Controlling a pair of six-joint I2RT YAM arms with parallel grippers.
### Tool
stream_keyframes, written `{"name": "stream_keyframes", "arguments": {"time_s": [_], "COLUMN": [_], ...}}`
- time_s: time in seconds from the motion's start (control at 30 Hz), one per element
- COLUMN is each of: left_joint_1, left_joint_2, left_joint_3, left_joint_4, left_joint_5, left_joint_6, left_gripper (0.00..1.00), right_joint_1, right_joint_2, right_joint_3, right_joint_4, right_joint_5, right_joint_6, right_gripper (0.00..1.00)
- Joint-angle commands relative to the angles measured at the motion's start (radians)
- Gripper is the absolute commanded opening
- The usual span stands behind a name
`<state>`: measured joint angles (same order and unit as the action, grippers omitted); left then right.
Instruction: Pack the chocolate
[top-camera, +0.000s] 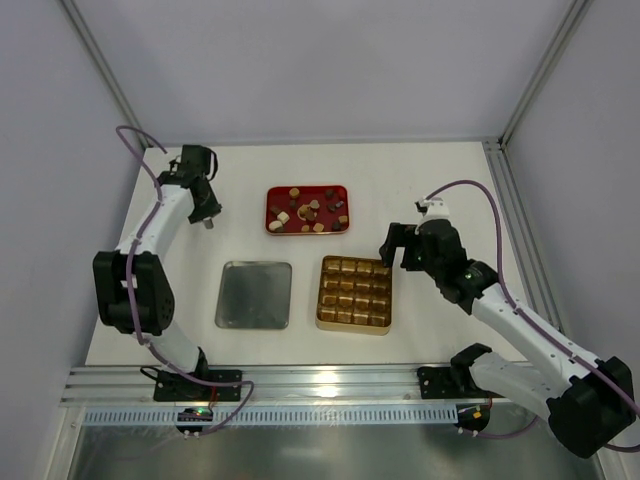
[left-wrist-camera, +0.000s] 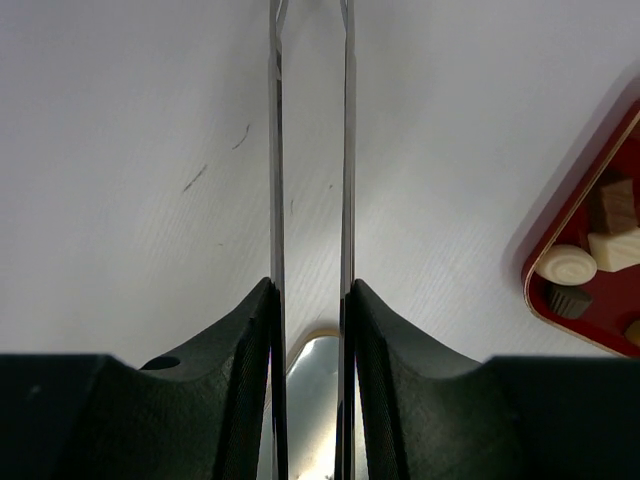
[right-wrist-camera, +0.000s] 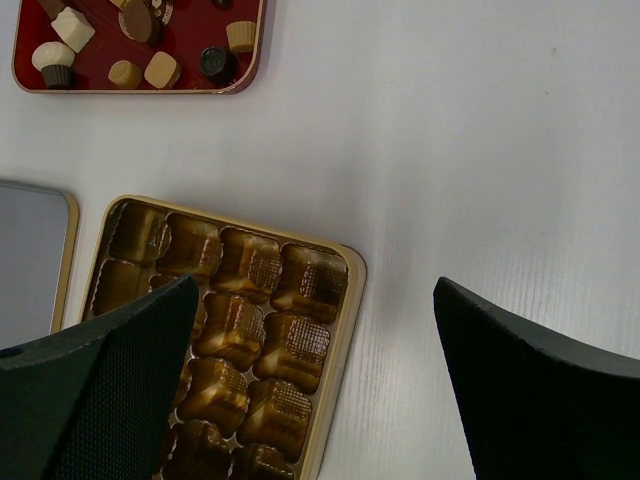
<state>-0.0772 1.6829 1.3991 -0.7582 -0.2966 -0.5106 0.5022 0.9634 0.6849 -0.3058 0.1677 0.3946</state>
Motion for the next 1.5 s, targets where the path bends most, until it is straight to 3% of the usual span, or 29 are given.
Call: {"name": "stream_keyframes", "arguments": {"time_s": [0.0, 0.33, 0.8, 1.17, 1.47], "left_joint_1": [-0.021, -0.084, -0.311, -0.421, -0.432], "left_joint_2": [-0.078, -0.213, -0.269, -0.131, 0.003], "left_joint_3": [-0.014, -0.011, 0.047, 0.136, 0.235], "left_joint_4": [-0.039, -0.118, -0.181, -0.145, -0.135], "left_joint_5": [-0.016, 0.024, 0.105, 0.131, 0.139], "left_joint_6": [0.026, 0.055, 0.052, 0.055, 0.058], "left_gripper": [0.35, 0.34, 0.39, 0.39, 0.39], "right_joint_1": [0.001, -0.001, 0.001, -0.001, 0.001], "right_joint_2": [0.011, 0.023, 0.029, 0.026, 0.023], "right_joint_3": [0.030, 0.053, 0.064, 0.064, 0.061], "right_joint_4": [0.039, 0.022, -0.001, -0.012, -0.024], "right_joint_5": [-0.004, 0.006, 0.035, 0.056, 0.067], "right_joint_6": [-0.003, -0.008, 0.004, 0.012, 0.015], "right_gripper": [1.00, 1.00, 1.00, 1.00, 1.00]}}
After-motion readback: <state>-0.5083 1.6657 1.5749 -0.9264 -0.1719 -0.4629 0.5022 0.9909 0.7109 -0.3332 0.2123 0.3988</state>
